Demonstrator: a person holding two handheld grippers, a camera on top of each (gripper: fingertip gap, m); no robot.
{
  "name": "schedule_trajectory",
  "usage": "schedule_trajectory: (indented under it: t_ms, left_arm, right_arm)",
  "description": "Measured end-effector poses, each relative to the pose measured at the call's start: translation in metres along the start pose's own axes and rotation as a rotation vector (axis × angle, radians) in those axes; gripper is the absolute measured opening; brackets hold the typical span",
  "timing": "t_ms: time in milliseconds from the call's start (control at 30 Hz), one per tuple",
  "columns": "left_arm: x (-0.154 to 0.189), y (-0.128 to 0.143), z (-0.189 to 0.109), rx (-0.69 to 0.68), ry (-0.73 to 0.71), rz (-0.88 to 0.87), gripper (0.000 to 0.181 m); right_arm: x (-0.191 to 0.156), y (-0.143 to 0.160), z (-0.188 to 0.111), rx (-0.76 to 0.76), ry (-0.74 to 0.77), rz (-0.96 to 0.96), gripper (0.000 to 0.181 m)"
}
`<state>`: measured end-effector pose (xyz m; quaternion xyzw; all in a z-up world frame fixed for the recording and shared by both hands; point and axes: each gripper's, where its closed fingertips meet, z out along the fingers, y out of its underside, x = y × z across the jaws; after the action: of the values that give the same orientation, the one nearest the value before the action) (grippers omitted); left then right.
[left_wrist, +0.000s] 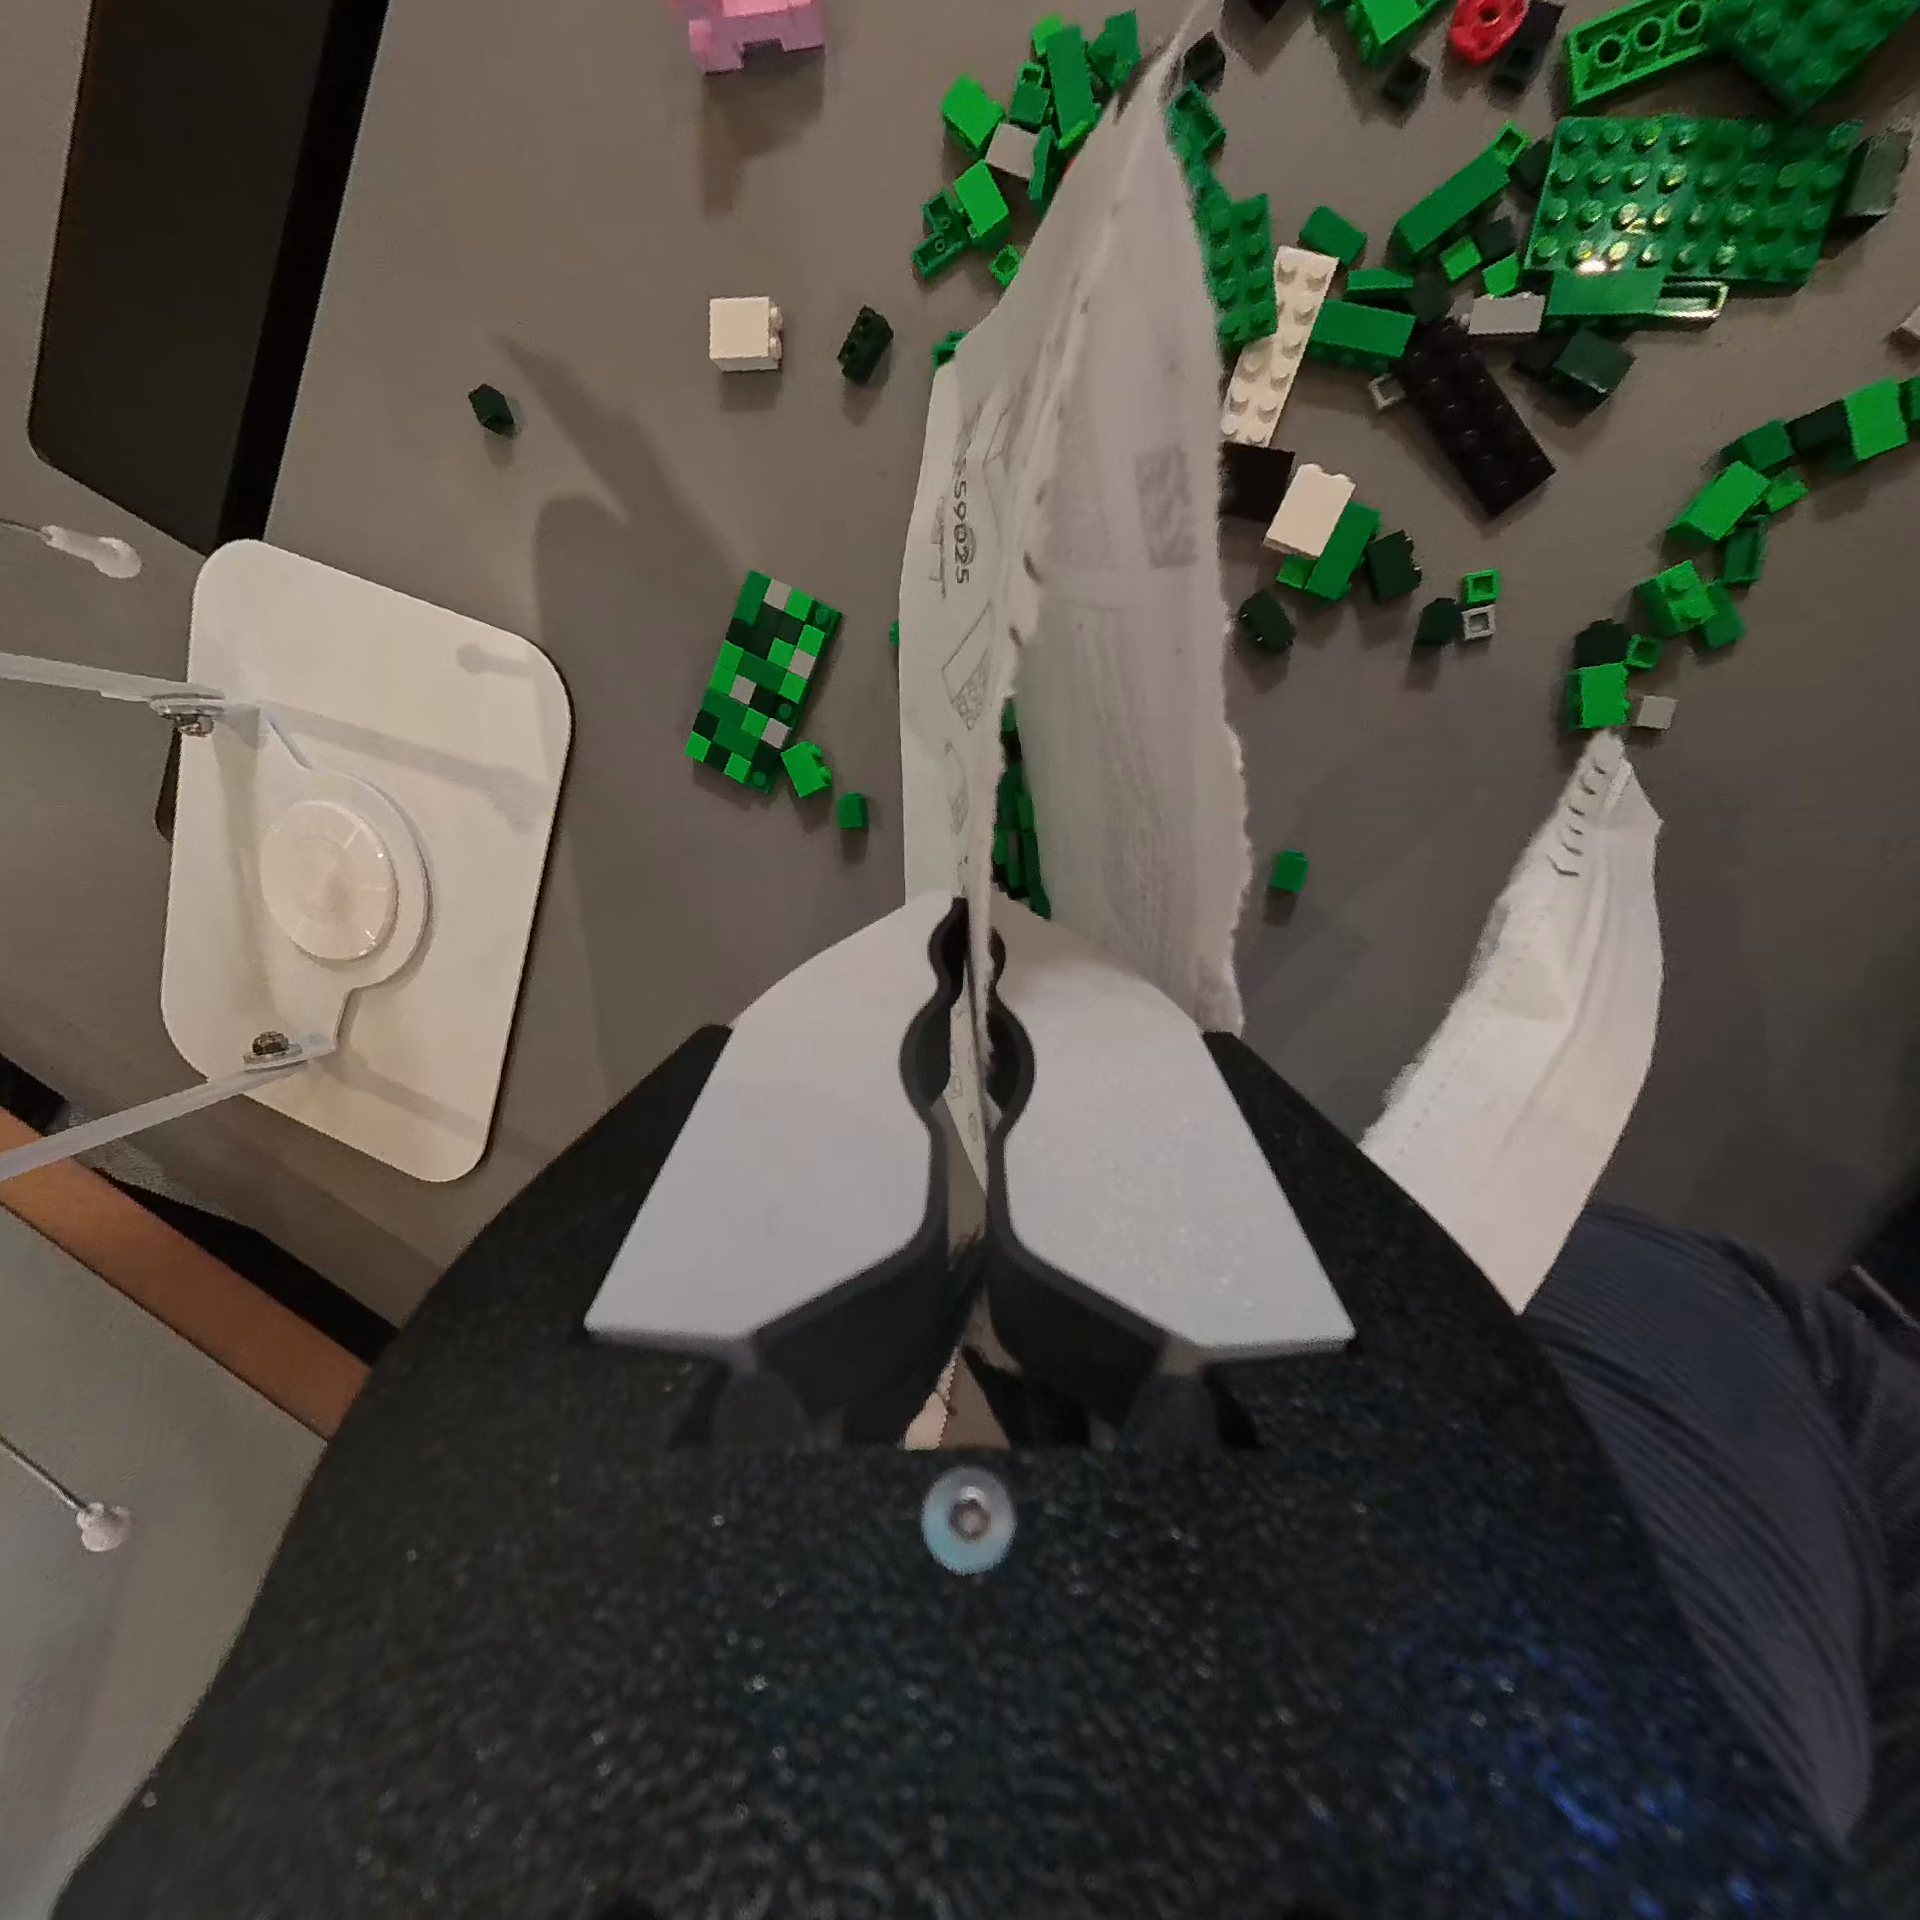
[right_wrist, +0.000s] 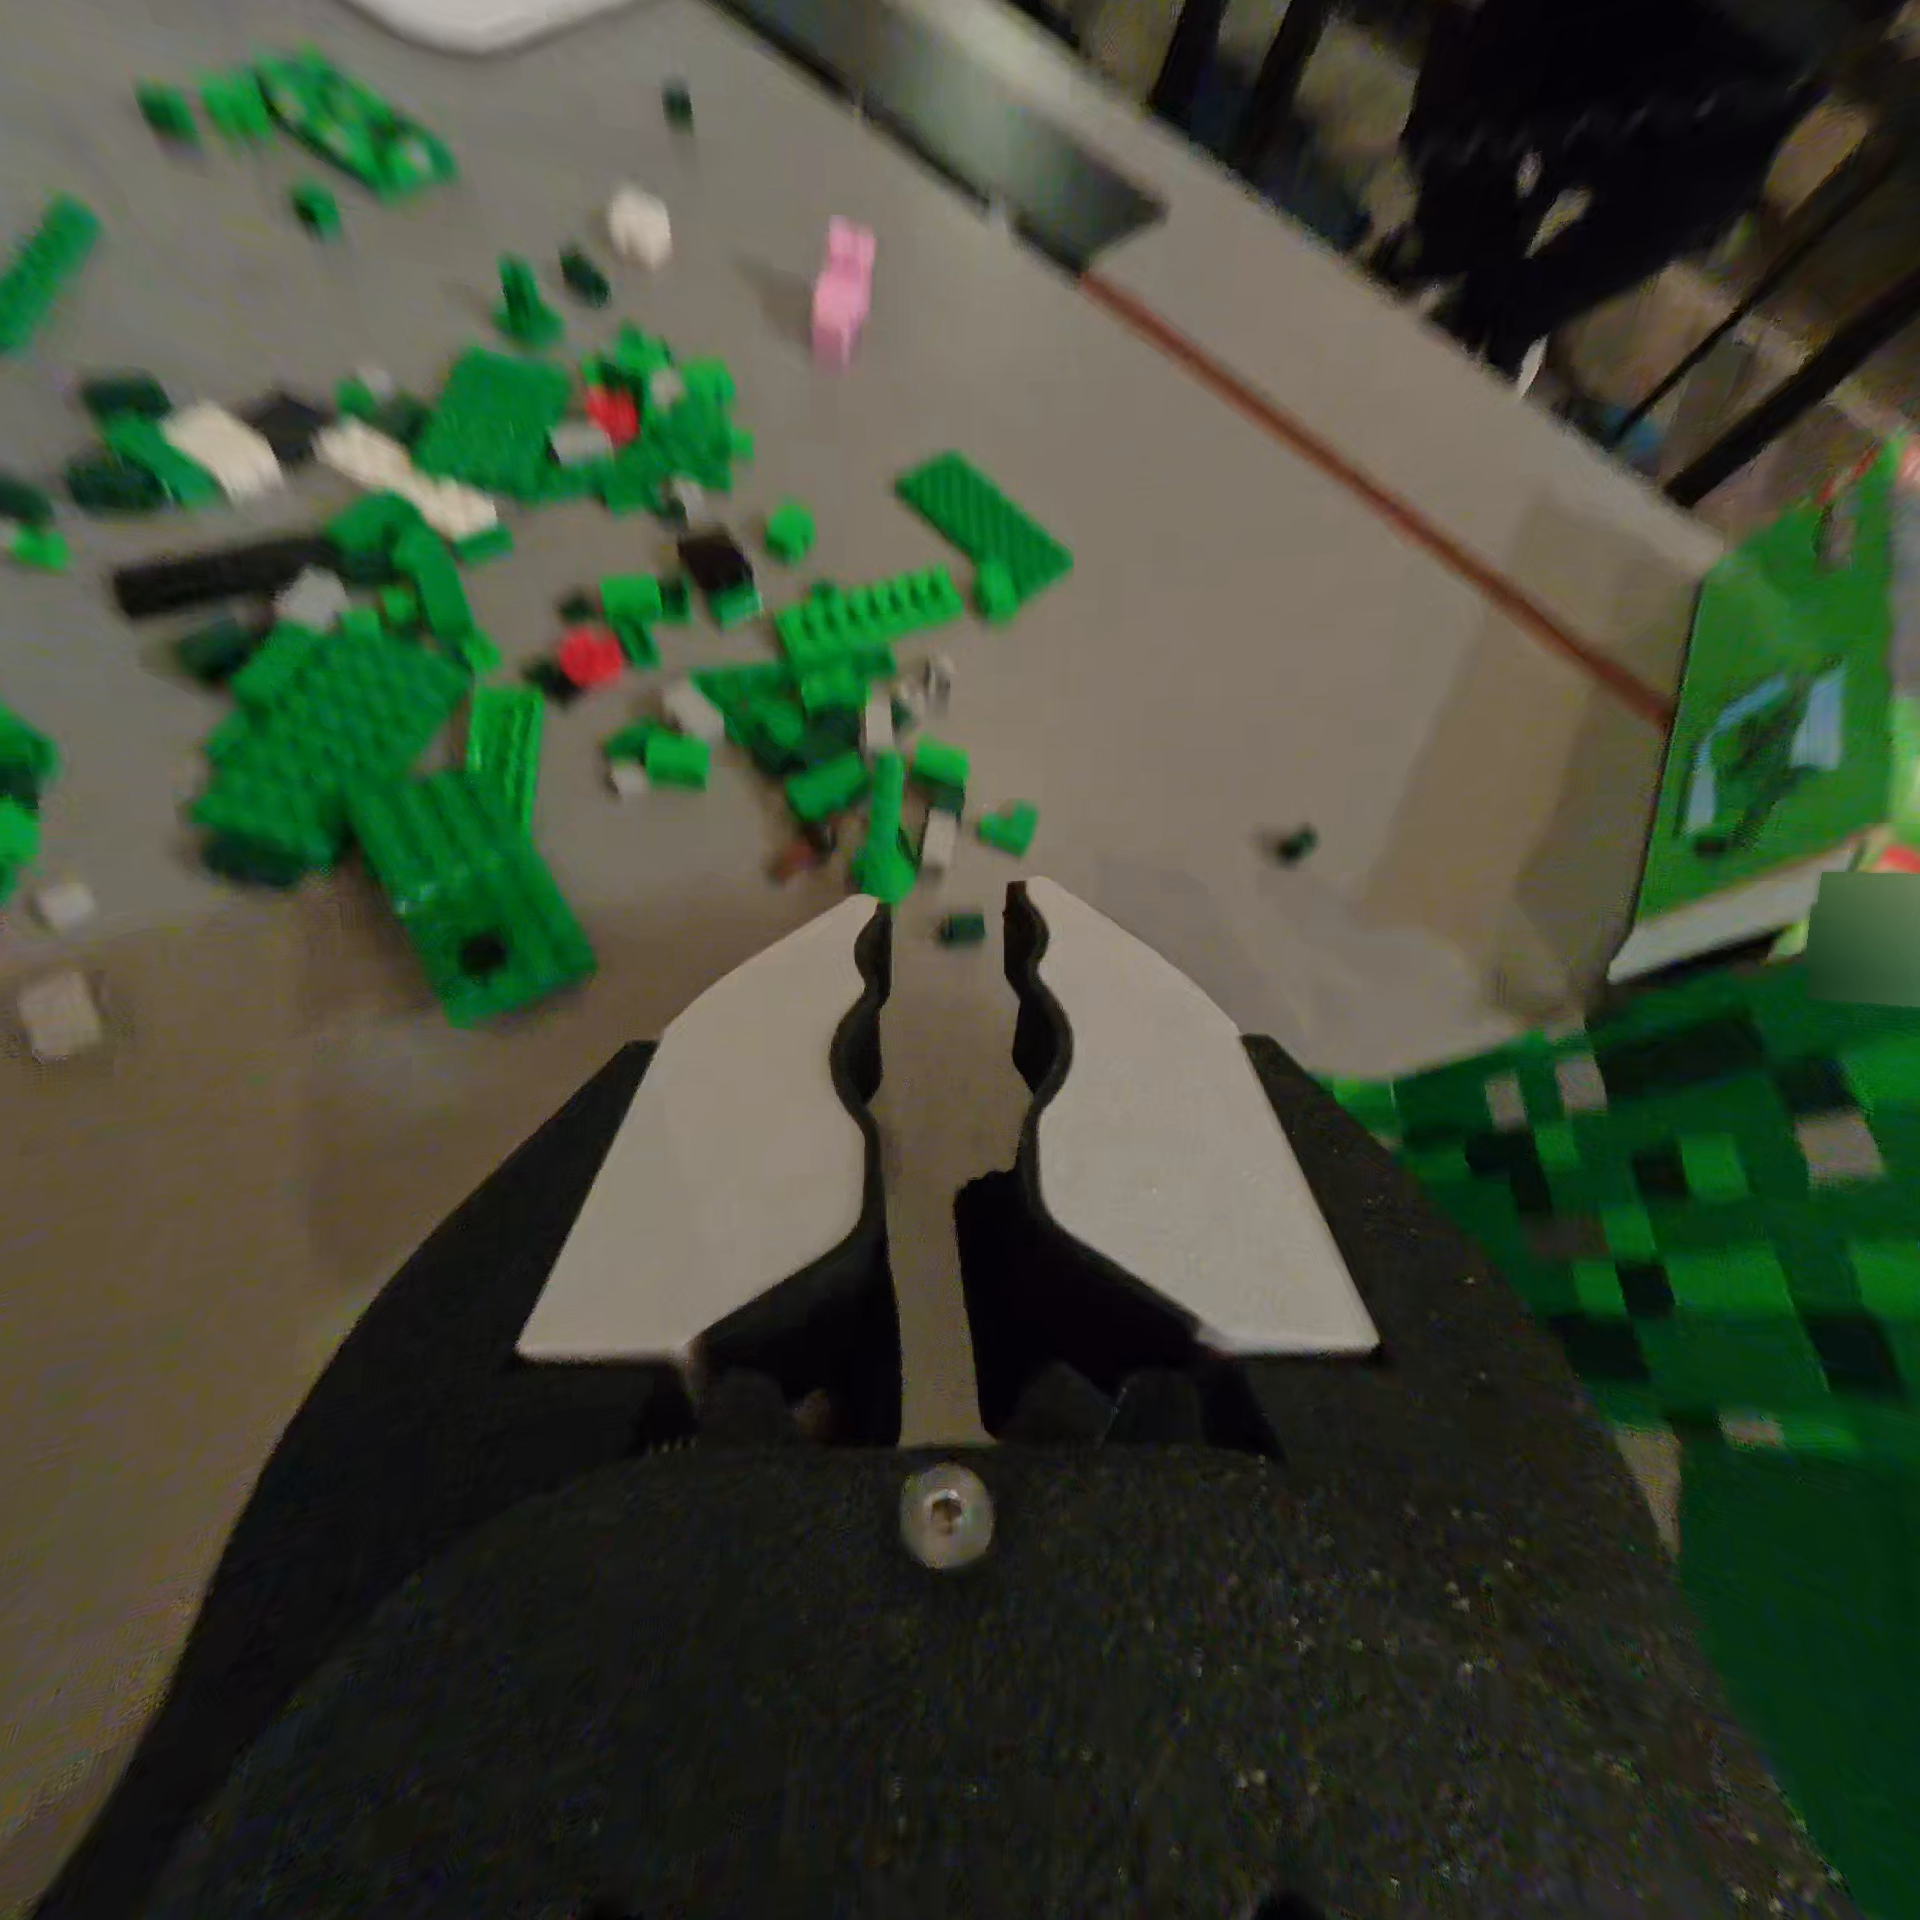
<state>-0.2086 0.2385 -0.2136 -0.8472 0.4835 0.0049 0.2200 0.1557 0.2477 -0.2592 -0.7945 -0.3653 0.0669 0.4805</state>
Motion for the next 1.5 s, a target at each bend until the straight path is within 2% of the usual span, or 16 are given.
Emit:
schedule_trajectory:
  t_ms: [67, 167, 367, 467, 800, 1500]
  left_arm:
    - [0.001, -0.001, 0.001, -0.002, 0.001, 0.006, 0.0]
    - [0.002, -0.004, 0.003, -0.009, 0.004, 0.02, 0.0]
    - [0.006, -0.01, 0.006, -0.02, 0.007, 0.053, 0.0]
    - [0.005, -0.009, 0.006, -0.015, 0.01, 0.053, 0.0]
    - [0.003, -0.008, 0.008, -0.025, 0.007, 0.045, 0.0]
    - [-0.001, -0.009, 0.01, -0.029, -0.012, 0.048, 0.0]
  right_arm:
    - [0.0, -0.022, 0.01, 0.107, 0.044, 0.0, 0.021]
    - [0.018, -0.038, 0.012, 0.287, 0.22, -0.014, 0.023]
    - [0.038, -0.032, -0.004, 0.353, 0.348, 0.028, 0.024]
    - [0.04, -0.037, -0.011, 0.417, 0.352, 0.084, 0.023]
    - [0.047, -0.032, -0.013, 0.454, 0.329, 0.182, 0.021]
    - [0.041, -0.041, -0.018, 0.505, 0.322, 0.161, 0.013]
